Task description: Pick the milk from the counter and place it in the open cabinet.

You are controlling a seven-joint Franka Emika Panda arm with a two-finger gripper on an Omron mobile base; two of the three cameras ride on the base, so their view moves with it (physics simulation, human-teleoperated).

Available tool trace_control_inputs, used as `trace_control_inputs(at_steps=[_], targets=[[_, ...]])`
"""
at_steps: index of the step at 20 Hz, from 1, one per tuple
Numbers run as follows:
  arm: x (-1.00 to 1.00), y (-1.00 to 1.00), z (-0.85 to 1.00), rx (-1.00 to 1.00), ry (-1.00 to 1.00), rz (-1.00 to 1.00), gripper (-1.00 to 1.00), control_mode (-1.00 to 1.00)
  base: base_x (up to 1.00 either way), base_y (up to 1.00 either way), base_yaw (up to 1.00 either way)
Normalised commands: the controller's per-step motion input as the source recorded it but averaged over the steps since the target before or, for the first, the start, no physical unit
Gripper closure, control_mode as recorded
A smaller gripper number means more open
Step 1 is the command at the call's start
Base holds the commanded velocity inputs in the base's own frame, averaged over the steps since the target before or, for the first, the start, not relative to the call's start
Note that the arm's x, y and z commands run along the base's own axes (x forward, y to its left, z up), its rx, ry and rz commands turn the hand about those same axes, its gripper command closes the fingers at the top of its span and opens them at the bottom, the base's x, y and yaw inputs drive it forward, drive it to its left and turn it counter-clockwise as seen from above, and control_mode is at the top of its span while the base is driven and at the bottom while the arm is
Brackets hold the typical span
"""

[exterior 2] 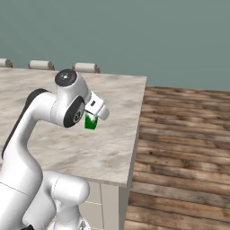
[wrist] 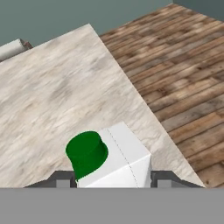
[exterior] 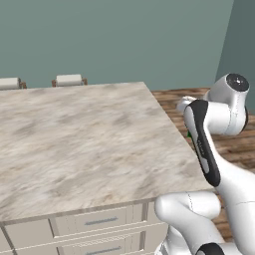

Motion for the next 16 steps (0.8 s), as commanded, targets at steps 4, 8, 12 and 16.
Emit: trace_control_inputs(at_steps=[4,8,12,16], targets=[[0.00,0.00,0.00,0.00,0.00,0.00,1.00,-1.00,0.00,0.00,0.00],[0.00,0.00,0.00,0.00,0.00,0.00,1.00,-1.00,0.00,0.00,0.00],[0.00,0.00,0.00,0.00,0.00,0.00,1.00,1.00,0.00,0.00,0.00],[0.00,0.00,0.00,0.00,0.00,0.00,1.00,1.00,-0.91,0.00,-0.01]])
